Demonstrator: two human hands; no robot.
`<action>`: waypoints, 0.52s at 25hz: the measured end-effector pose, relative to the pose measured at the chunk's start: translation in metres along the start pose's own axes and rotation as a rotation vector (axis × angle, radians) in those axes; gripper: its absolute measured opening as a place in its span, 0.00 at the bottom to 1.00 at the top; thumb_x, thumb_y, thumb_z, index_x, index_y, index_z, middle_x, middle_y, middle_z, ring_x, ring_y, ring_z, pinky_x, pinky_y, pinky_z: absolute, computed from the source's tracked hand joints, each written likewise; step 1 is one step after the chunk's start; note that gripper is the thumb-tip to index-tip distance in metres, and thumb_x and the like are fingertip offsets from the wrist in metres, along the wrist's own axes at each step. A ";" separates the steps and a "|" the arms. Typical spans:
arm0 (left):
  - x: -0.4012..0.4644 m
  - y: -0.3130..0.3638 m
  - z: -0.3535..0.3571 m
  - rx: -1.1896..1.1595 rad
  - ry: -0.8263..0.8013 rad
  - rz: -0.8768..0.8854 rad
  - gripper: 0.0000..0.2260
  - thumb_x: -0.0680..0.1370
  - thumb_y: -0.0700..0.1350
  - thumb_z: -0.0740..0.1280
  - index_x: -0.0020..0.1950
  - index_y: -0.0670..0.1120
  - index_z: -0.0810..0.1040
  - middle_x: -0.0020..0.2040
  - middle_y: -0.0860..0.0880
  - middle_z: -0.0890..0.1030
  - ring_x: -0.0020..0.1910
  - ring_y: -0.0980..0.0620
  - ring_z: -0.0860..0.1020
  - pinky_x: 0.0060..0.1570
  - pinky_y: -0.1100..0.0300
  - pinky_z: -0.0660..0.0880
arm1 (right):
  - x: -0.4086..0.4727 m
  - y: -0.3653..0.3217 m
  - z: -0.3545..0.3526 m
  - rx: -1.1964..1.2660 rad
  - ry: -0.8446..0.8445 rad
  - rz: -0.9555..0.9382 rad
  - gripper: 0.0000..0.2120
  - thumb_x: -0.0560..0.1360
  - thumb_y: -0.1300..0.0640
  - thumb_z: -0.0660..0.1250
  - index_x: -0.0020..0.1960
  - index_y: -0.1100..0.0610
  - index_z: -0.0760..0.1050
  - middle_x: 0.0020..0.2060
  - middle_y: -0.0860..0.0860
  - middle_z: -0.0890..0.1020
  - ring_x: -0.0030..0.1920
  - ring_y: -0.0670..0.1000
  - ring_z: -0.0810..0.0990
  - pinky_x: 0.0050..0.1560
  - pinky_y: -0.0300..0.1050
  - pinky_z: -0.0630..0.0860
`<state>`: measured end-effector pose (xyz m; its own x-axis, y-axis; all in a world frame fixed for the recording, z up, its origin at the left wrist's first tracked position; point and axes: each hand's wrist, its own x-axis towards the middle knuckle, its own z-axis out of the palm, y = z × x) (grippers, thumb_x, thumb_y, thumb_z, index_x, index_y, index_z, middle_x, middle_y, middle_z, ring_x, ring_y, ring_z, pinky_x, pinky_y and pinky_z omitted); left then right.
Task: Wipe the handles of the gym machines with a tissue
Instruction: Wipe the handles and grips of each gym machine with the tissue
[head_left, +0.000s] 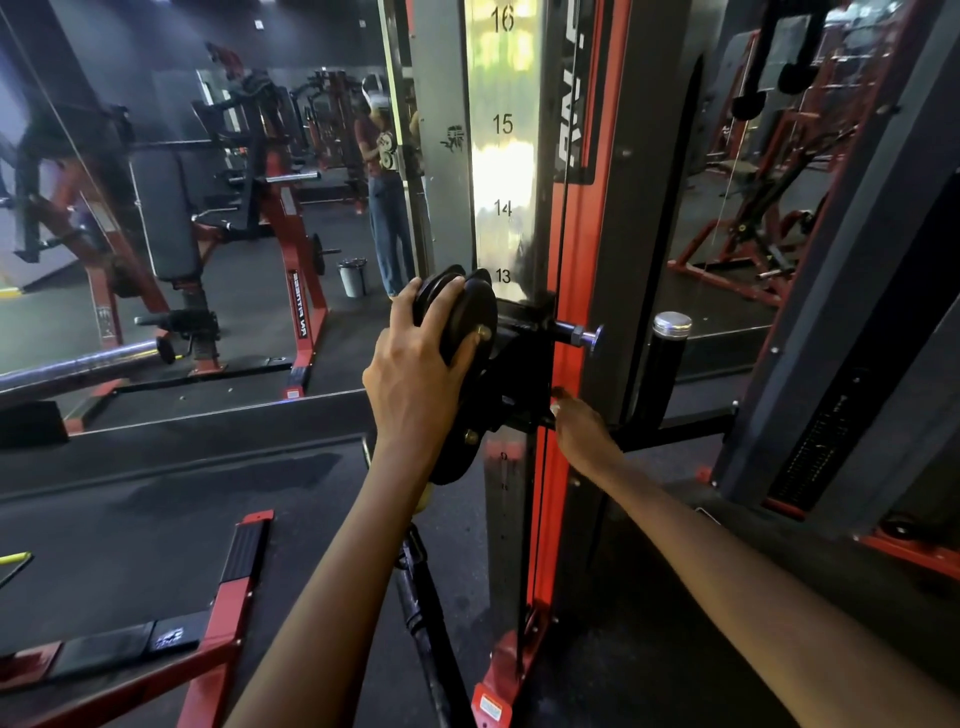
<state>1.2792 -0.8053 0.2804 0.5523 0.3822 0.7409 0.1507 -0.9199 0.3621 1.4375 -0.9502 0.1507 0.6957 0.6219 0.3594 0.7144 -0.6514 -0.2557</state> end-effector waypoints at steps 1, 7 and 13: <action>0.001 0.000 0.000 0.001 0.000 0.002 0.23 0.78 0.53 0.68 0.72 0.55 0.70 0.70 0.45 0.71 0.58 0.42 0.77 0.45 0.48 0.76 | 0.013 -0.005 -0.005 -0.065 -0.022 0.000 0.15 0.80 0.65 0.53 0.65 0.63 0.68 0.57 0.61 0.77 0.53 0.57 0.79 0.47 0.44 0.75; -0.002 0.000 -0.001 -0.011 0.001 -0.004 0.23 0.78 0.53 0.68 0.72 0.54 0.70 0.70 0.44 0.71 0.57 0.40 0.77 0.45 0.47 0.77 | -0.010 0.008 -0.012 -0.252 -0.106 0.133 0.12 0.80 0.61 0.53 0.57 0.62 0.74 0.50 0.55 0.79 0.49 0.53 0.79 0.42 0.39 0.70; 0.001 -0.001 -0.001 -0.016 -0.003 0.008 0.23 0.78 0.53 0.68 0.72 0.53 0.70 0.70 0.43 0.70 0.57 0.39 0.78 0.45 0.46 0.78 | -0.009 0.017 0.006 -0.576 -0.150 -0.368 0.21 0.80 0.55 0.58 0.72 0.54 0.64 0.72 0.48 0.65 0.71 0.45 0.64 0.72 0.37 0.52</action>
<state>1.2790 -0.8037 0.2817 0.5559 0.3749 0.7419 0.1330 -0.9211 0.3658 1.4440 -0.9648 0.1380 0.4491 0.8724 0.1928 0.7805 -0.4881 0.3906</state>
